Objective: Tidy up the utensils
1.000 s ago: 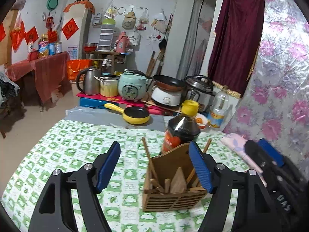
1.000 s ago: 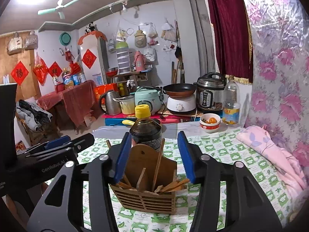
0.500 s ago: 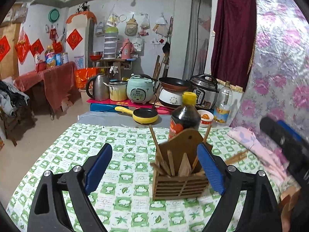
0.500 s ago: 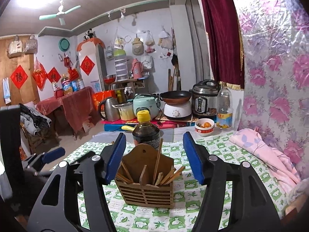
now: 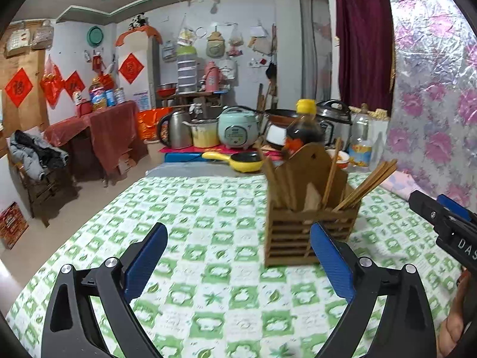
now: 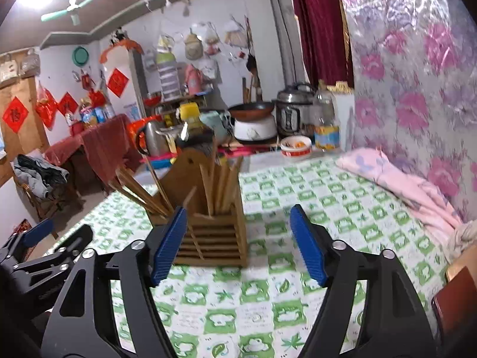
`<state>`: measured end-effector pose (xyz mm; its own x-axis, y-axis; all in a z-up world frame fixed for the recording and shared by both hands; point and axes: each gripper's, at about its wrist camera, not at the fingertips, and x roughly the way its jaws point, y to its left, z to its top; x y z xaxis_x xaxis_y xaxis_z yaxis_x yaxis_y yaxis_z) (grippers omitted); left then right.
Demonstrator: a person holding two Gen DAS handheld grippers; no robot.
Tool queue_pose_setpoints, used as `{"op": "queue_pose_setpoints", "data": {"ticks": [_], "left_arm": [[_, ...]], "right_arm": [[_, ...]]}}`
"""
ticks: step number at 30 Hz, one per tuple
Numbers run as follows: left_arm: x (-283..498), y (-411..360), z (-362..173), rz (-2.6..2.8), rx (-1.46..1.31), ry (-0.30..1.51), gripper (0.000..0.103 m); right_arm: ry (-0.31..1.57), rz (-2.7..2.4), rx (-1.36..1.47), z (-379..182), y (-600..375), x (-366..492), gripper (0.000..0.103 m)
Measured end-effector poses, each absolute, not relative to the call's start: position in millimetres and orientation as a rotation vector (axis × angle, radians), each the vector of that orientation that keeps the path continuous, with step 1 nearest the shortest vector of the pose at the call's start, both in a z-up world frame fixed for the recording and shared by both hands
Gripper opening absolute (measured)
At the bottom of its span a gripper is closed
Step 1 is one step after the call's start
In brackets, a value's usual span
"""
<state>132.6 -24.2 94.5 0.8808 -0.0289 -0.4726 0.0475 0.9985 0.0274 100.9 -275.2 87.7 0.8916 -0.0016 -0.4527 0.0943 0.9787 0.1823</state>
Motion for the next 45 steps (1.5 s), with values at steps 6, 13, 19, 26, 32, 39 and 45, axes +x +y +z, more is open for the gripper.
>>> {"op": "queue_pose_setpoints", "data": {"ticks": [6,13,19,26,32,39,45], "left_arm": [[133,-9,83,-0.003,0.013,0.527,0.095],[130,-18,81,0.011,0.063,0.519,0.095],[123,-28,72,0.011,0.122,0.522,0.095],[128,-34,56,-0.021,0.148,0.597,0.097],[146,-32,36,-0.014,0.151,0.708,0.097],[176,-15,-11,-0.070,0.054,0.963,0.097],[188,-18,-41,-0.090,0.075,1.093,0.097]], "right_arm": [[0.485,-0.049,0.152,77,-260,95,0.084],[0.524,-0.091,0.091,57,-254,86,0.092],[0.541,-0.109,0.128,52,-263,81,0.095],[0.607,-0.126,0.127,37,-264,85,0.097],[0.720,-0.139,0.089,18,-261,101,0.097],[0.909,-0.072,0.088,-23,-255,121,0.097],[0.993,-0.048,0.073,-43,-249,130,0.097]]}}
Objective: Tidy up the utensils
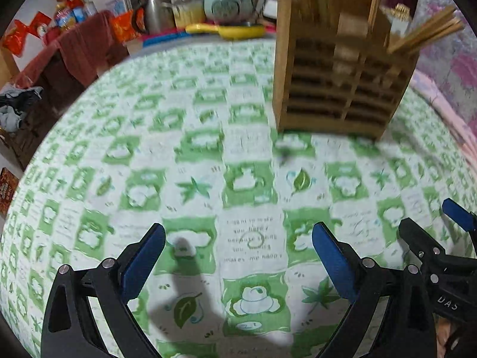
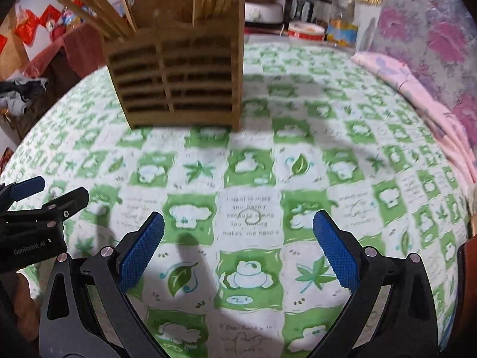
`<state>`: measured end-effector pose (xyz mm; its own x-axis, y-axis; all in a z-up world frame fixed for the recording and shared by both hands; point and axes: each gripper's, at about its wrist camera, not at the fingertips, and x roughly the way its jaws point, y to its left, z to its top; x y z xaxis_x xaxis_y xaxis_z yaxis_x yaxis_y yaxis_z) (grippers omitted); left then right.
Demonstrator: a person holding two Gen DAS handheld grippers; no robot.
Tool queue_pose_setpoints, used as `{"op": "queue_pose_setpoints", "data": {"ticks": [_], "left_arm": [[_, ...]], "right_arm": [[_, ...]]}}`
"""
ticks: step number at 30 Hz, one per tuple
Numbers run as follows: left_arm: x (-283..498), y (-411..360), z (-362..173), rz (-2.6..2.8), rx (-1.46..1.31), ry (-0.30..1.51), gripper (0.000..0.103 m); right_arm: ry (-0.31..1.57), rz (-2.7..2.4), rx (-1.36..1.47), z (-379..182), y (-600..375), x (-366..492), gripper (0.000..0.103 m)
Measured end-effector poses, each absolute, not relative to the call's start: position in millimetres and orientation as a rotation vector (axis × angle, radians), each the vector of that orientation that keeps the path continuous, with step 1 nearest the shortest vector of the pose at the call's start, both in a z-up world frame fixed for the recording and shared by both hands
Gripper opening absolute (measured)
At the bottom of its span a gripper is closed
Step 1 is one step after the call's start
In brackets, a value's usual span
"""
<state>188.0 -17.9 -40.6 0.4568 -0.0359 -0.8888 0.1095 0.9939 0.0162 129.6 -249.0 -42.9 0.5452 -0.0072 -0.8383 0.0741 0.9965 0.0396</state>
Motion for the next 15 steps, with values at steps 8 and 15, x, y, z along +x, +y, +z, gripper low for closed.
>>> {"op": "queue_pose_setpoints", "data": {"ticks": [8,15], "left_arm": [[189,-14,-49,-0.117,0.098,1.093,0.099],[186,-9,-48,-0.121,0.101,1.089,0.099]], "right_arm": [[1.055,-0.034,0.094,-56,-256,139,0.098],[1.062,-0.028,0.076,-57,-253,141,0.098]]}}
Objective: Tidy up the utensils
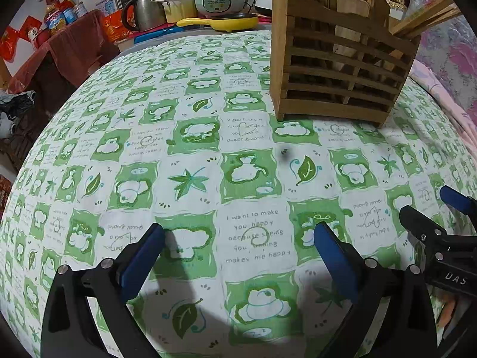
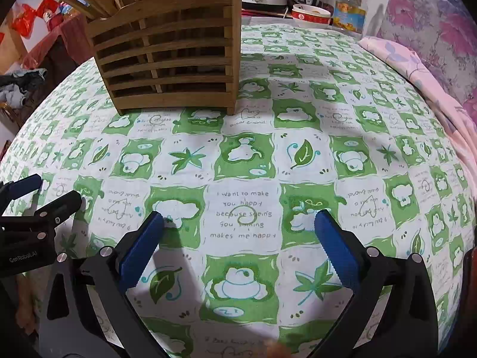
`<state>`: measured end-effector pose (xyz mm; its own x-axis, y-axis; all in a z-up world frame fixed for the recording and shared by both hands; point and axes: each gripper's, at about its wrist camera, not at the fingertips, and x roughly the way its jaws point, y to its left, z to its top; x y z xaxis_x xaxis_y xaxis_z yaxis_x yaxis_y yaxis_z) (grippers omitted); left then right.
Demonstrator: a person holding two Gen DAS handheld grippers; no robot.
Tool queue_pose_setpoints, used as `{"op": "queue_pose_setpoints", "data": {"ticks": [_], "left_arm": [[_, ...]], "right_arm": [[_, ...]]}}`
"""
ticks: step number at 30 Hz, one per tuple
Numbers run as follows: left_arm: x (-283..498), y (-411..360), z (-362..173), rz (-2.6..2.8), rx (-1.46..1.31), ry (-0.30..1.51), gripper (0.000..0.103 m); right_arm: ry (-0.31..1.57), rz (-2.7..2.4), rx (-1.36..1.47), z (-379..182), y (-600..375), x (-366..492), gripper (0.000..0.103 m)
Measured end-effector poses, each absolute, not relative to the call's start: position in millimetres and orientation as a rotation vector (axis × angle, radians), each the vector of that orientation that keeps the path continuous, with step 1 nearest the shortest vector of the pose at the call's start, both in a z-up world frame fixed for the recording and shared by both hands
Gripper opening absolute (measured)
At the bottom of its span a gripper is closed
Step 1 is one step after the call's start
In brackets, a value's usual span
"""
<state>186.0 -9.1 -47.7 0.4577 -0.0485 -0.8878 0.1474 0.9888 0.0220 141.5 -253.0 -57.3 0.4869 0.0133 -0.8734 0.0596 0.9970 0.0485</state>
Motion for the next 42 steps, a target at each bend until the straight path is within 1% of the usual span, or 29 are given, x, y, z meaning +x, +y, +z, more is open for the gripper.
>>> {"op": "queue_pose_setpoints", "data": {"ticks": [32,34,37,42], "left_arm": [[188,-13,-47,-0.123,0.105,1.114,0.099],[184,-14,-44,-0.117,0.119,1.094,0.098],[174,-21,-31,-0.110,0.153,1.010,0.098],[153,-33,-3,-0.105,0.201,0.841,0.098]], "right_arm": [[1.064,-0.029,0.071,-57,-253,142,0.098],[1.063,-0.031,0.065,-57,-253,142,0.097],[1.035,-0.065,0.036,-52,-253,140,0.097],[0.882,-0.077,0.020,-25,-251,126,0.097]]}}
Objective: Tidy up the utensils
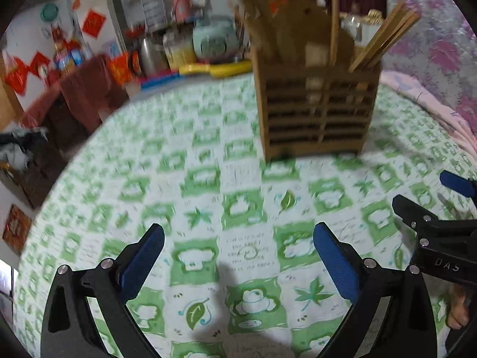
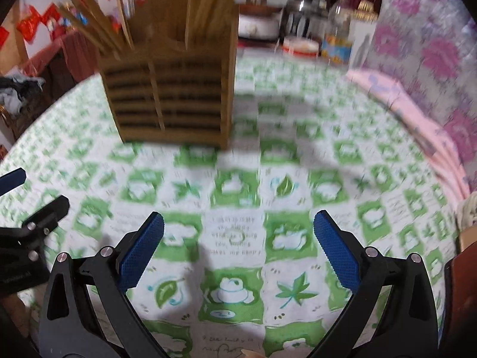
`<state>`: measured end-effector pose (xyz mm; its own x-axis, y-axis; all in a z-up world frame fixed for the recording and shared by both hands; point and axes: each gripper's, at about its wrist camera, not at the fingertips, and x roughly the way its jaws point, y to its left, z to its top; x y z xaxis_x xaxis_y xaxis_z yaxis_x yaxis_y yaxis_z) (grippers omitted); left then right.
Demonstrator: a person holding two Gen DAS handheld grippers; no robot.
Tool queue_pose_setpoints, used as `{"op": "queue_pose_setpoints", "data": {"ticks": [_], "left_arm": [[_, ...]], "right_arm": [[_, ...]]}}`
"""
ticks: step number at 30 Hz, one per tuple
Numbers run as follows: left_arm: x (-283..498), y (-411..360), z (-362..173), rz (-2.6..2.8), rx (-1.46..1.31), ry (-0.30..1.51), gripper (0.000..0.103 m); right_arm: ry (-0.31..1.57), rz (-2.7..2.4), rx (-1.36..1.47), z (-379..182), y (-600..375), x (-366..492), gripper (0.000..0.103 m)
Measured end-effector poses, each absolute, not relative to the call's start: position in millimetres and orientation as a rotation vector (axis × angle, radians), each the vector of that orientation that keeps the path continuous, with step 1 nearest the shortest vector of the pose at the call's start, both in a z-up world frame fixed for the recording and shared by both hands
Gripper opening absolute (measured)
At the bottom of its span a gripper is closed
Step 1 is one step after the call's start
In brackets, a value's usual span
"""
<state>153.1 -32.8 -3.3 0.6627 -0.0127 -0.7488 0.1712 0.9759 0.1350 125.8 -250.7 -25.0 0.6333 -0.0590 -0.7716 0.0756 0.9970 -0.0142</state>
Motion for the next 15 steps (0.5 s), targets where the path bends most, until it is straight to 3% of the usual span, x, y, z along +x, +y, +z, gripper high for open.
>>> {"op": "queue_pose_setpoints", "data": {"ticks": [7,15], "left_arm": [[137,-31,22,-0.070,0.197,0.706,0.098],[123,-34,37,-0.084,0.179,0.624,0.098]], "right_arm": [[0.631,-0.101,0.054,15,-257,98,0.097],[0.561,-0.102,0.040,23,-253,90,0.097]]}}
